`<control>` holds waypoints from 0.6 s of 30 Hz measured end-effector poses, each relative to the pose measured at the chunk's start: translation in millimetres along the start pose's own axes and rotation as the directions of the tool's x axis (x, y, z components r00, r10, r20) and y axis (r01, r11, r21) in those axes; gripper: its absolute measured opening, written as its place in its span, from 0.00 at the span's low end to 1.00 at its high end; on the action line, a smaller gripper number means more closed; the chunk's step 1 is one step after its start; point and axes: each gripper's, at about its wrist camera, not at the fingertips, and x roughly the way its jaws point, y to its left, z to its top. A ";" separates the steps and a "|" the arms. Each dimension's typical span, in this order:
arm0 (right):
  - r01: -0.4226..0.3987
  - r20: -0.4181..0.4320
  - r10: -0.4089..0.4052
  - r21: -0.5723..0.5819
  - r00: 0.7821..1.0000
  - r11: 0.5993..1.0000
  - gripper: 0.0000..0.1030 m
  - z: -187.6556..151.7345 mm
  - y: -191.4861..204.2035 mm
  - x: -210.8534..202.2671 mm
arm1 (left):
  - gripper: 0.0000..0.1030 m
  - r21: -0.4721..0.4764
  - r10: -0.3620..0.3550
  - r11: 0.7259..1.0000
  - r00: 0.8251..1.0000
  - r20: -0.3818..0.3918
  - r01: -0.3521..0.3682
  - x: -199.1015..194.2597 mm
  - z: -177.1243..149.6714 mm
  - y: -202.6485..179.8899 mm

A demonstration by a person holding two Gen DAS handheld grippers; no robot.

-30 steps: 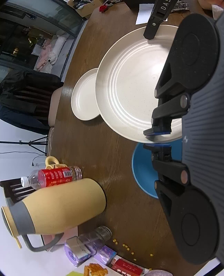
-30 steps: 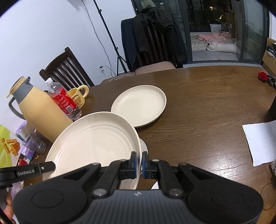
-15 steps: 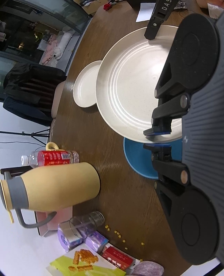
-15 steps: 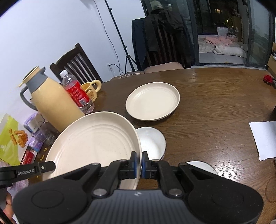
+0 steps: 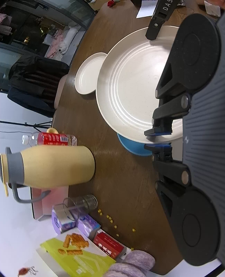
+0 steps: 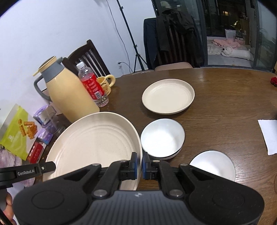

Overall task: Organize plates and bowls
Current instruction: 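Carry both held cream plates past the blue bowl toward the vase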

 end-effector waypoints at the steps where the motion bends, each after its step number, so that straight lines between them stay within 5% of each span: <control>1: -0.003 -0.002 0.003 -0.003 1.000 1.000 0.06 -1.4 2.7 0.4 | 0.09 -0.004 0.002 1.000 1.000 0.001 -0.002 -1.8 -1.9 3.5; 18: -0.052 -0.030 0.050 -0.069 0.998 0.996 0.06 -26.0 50.7 -1.9 | 0.09 -0.075 0.044 0.996 0.999 0.008 -0.043 -22.7 -24.3 56.2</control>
